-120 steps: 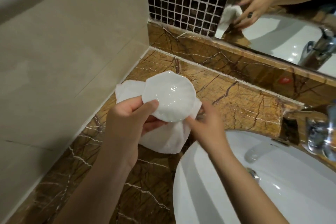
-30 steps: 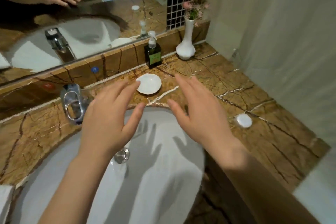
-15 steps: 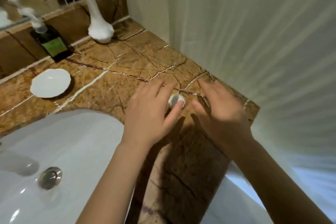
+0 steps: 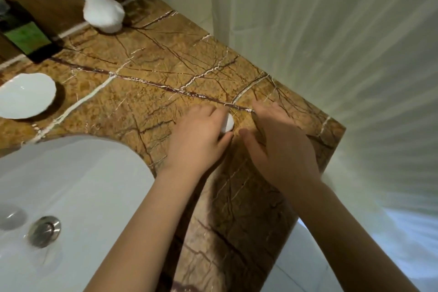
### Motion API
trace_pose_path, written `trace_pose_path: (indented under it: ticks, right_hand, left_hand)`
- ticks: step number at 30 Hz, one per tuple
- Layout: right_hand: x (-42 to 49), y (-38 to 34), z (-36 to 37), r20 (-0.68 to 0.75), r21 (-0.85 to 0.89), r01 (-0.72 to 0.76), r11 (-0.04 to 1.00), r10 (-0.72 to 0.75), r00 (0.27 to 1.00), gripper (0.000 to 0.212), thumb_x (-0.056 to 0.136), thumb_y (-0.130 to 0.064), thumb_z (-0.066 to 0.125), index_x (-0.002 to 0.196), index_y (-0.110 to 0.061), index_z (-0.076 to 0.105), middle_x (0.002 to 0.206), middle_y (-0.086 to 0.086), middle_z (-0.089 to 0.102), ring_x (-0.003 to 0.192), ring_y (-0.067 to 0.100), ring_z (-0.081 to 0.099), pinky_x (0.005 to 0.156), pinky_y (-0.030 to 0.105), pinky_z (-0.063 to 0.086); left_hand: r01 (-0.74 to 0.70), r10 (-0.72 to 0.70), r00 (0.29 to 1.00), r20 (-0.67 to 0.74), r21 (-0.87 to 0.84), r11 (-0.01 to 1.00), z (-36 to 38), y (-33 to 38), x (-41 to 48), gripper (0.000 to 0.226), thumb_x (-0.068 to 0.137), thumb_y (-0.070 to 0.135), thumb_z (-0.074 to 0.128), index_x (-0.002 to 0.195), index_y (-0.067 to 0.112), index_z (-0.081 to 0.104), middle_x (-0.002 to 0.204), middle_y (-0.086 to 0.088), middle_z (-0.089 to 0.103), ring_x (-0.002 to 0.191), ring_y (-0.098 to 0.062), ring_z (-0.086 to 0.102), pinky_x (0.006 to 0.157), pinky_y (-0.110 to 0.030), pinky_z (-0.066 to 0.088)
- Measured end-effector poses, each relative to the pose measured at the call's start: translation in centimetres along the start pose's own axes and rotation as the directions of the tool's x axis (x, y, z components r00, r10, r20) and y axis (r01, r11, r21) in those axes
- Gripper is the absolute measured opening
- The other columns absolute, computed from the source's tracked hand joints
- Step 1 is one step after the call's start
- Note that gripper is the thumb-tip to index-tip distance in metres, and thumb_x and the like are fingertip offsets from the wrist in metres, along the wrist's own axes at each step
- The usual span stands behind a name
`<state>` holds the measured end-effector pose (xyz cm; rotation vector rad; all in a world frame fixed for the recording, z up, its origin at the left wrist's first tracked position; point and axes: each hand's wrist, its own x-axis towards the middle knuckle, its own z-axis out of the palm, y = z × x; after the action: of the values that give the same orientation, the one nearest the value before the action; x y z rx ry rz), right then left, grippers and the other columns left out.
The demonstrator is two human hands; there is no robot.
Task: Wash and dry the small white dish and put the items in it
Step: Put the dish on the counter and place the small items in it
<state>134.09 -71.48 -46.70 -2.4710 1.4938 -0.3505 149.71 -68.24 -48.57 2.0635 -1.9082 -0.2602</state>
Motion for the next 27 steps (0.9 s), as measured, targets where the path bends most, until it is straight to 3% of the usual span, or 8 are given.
trace_pose_path:
  ticks: [6,12,16,19,24,27]
  right_hand:
    - [0.5,-0.7,0.3,-0.006,0.003,0.040,0.999,-0.040,0.999,0.061,0.089,-0.048,0.037,0.140,-0.015,0.037,0.130,0.009,0.058,0.128,0.027,0.046,0.092,0.045,0.050]
    - [1.7,-2.8,1.3,-0.020,-0.062,0.112,0.992,-0.114,0.993,0.063,0.081,-0.046,0.059,0.136,-0.019,0.042,0.125,0.002,0.060,0.114,0.019,0.055,0.086,0.030,0.049]
    - [2.5,-4.4,2.6,0.017,-0.075,0.157,0.985,-0.156,0.988,0.056,0.082,-0.040,0.061,0.134,-0.026,0.046,0.123,-0.001,0.060,0.109,0.016,0.056,0.085,0.030,0.051]
    - [2.8,-4.4,3.5,0.039,-0.127,0.194,0.973,-0.190,0.981,0.045,0.085,-0.036,0.060,0.129,-0.026,0.053,0.118,-0.003,0.062,0.105,0.013,0.056,0.087,0.025,0.050]
    - [2.6,-3.9,3.8,-0.004,-0.051,0.209,0.977,-0.209,0.978,0.035,0.081,-0.026,0.066,0.113,-0.013,0.067,0.101,0.008,0.067,0.094,0.025,0.060,0.082,0.027,0.046]
    - [2.9,-4.3,3.4,0.045,-0.033,0.188,0.982,-0.187,0.981,0.034,0.081,-0.024,0.064,0.112,-0.013,0.066,0.102,0.010,0.066,0.096,0.029,0.059,0.080,0.027,0.040]
  left_hand:
    - [0.048,-0.056,0.997,-0.049,-0.146,0.988,-0.2,-0.6,-0.3,0.051,0.078,0.034,0.069,0.125,0.022,0.055,0.121,-0.001,0.063,0.112,-0.024,0.053,0.090,-0.036,0.042]
    - [0.131,-0.188,0.962,-0.198,-0.268,0.954,-2.9,-3.1,-2.1,0.047,0.075,0.030,0.073,0.119,0.023,0.060,0.114,0.002,0.067,0.105,-0.021,0.057,0.081,-0.029,0.042]
    - [0.138,-0.220,0.936,-0.275,-0.289,0.947,-5.0,-4.8,-3.4,0.045,0.072,0.025,0.076,0.115,0.021,0.063,0.108,0.002,0.068,0.092,-0.014,0.058,0.073,-0.024,0.039]
    - [0.136,-0.224,0.933,-0.282,-0.300,0.944,-5.6,-5.5,-4.1,0.046,0.072,0.021,0.077,0.116,0.018,0.063,0.110,0.000,0.068,0.096,-0.017,0.060,0.077,-0.026,0.043]
    - [0.147,-0.236,0.929,-0.285,-0.300,0.943,-5.5,-6.0,-4.9,0.046,0.071,0.020,0.077,0.115,0.018,0.063,0.111,0.001,0.068,0.100,-0.017,0.060,0.081,-0.023,0.039]
    - [0.142,-0.247,0.922,-0.298,-0.333,0.932,-5.5,-5.9,-5.4,0.045,0.071,0.021,0.077,0.115,0.018,0.064,0.110,0.002,0.068,0.099,-0.014,0.059,0.081,-0.023,0.040]
